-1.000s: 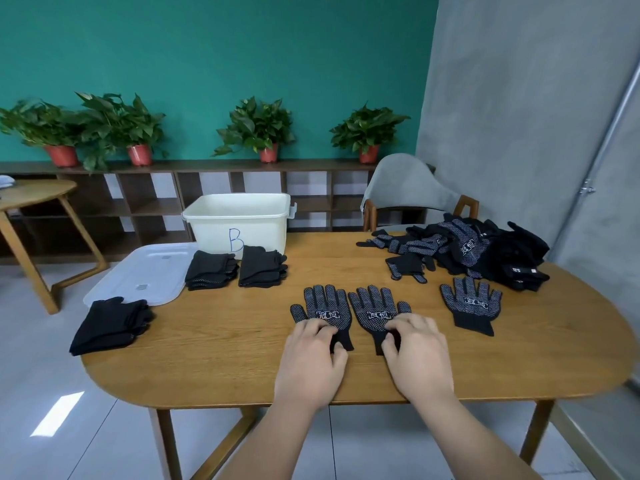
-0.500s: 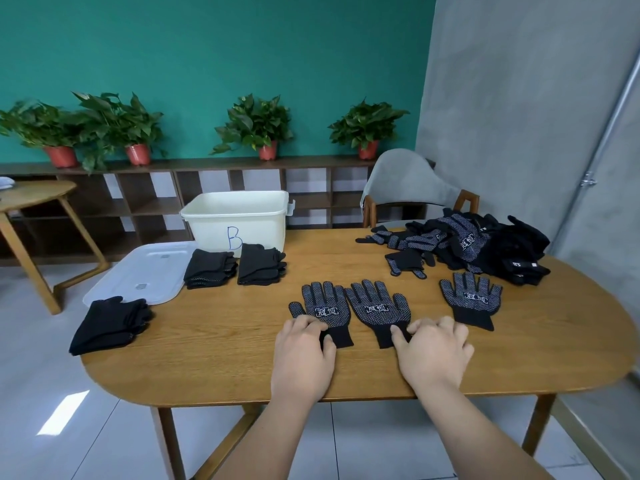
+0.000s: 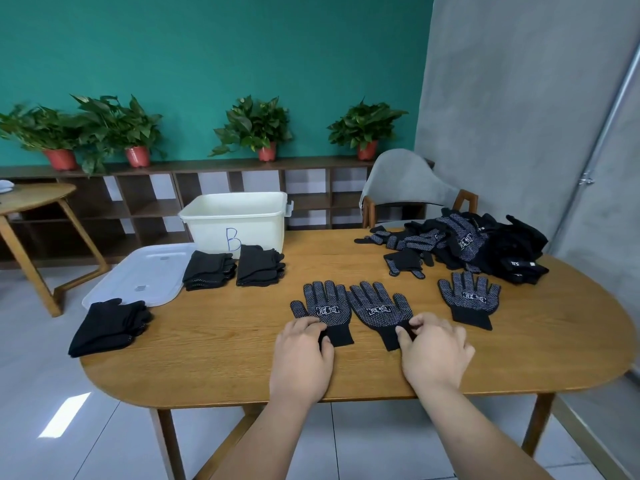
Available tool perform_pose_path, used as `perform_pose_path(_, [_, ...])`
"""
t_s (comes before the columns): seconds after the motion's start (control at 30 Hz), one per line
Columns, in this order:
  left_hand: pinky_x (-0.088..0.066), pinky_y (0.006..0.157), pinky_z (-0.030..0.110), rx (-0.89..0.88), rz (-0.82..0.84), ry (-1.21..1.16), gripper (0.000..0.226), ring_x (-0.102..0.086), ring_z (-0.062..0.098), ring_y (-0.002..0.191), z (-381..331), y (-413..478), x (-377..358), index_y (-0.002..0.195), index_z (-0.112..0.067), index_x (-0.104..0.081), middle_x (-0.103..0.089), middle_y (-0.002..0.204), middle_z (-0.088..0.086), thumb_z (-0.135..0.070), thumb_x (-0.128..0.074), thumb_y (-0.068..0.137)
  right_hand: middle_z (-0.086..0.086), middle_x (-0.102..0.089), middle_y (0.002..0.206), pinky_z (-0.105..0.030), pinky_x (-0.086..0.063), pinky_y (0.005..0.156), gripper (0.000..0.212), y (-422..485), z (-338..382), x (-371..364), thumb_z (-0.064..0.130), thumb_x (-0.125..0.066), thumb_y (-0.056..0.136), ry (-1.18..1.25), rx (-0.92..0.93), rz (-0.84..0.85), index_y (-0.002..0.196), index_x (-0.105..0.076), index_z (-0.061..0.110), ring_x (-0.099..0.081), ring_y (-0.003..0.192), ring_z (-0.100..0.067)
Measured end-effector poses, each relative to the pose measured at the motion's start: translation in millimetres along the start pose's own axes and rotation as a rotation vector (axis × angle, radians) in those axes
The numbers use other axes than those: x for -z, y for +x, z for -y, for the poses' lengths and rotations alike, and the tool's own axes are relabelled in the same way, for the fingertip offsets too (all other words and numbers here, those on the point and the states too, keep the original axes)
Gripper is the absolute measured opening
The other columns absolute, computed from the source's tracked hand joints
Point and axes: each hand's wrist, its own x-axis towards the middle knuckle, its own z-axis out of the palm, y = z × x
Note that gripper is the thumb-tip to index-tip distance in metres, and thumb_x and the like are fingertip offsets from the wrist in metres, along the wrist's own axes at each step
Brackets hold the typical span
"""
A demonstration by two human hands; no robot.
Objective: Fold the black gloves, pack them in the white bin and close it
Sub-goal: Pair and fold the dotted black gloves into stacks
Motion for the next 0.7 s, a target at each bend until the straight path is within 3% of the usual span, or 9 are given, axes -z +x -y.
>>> perform_pose_path(0.13, [-0.040, 0.109, 0.033, 0.012, -0.003, 0.000, 0.033, -0.052, 0.014, 0.130, 1, 0, -1, 0.128, -0.024, -0.074, -0.065, 0.135, -0.009, -0.029, -0.055, 0.101, -0.001, -0.061, 0.116, -0.044, -0.038, 0.094, 0.035, 1, 2, 0, 0.067, -0.066, 0.088, -0.136, -0.048, 0.039, 0.104, -0.073, 0.037, -0.046, 0.113, -0.030])
perform_pose_path(0.23, [-0.038, 0.111, 0.032, -0.004, 0.014, -0.015, 0.034, -0.050, 0.012, 0.131, 1, 1, -1, 0.129, -0.025, -0.074, -0.065, 0.136, -0.011, -0.030, -0.055, 0.101, 0.001, -0.061, 0.112, -0.042, -0.036, 0.092, 0.028, 3, 1, -2, 0.063, -0.064, 0.092, -0.123, -0.027, 0.055, 0.100, -0.072, 0.038, -0.046, 0.111, -0.028])
perform_pose_path(0.43, [-0.038, 0.113, 0.032, 0.001, 0.036, -0.108, 0.032, -0.050, 0.011, 0.131, 5, 3, 0, 0.128, -0.026, -0.074, -0.064, 0.135, -0.013, -0.030, -0.060, 0.099, 0.008, -0.057, 0.076, -0.040, -0.033, 0.082, 0.017, 2, -1, 0, 0.042, -0.067, 0.099, 0.218, 0.022, 0.006, 0.096, -0.056, 0.030, -0.056, 0.091, -0.027])
perform_pose_path(0.57, [-0.033, 0.117, 0.033, 0.021, 0.048, -0.067, 0.037, -0.045, 0.011, 0.138, 5, 3, 1, 0.135, -0.026, -0.070, -0.059, 0.143, -0.011, -0.033, -0.058, 0.101, 0.006, -0.071, 0.090, -0.042, -0.053, 0.084, 0.020, 1, -2, 4, 0.035, -0.076, 0.093, 0.357, 0.038, 0.009, 0.100, -0.057, 0.033, -0.067, 0.087, -0.024])
perform_pose_path(0.7, [-0.033, 0.118, 0.034, 0.000, 0.069, -0.055, 0.039, -0.045, 0.012, 0.138, 3, 2, 1, 0.137, -0.026, -0.068, -0.059, 0.144, -0.011, -0.036, -0.056, 0.101, 0.013, -0.073, 0.105, -0.030, -0.049, 0.075, 0.026, 2, -5, 9, 0.023, -0.076, 0.094, 0.442, 0.015, 0.024, 0.117, -0.068, 0.032, -0.064, 0.084, -0.013])
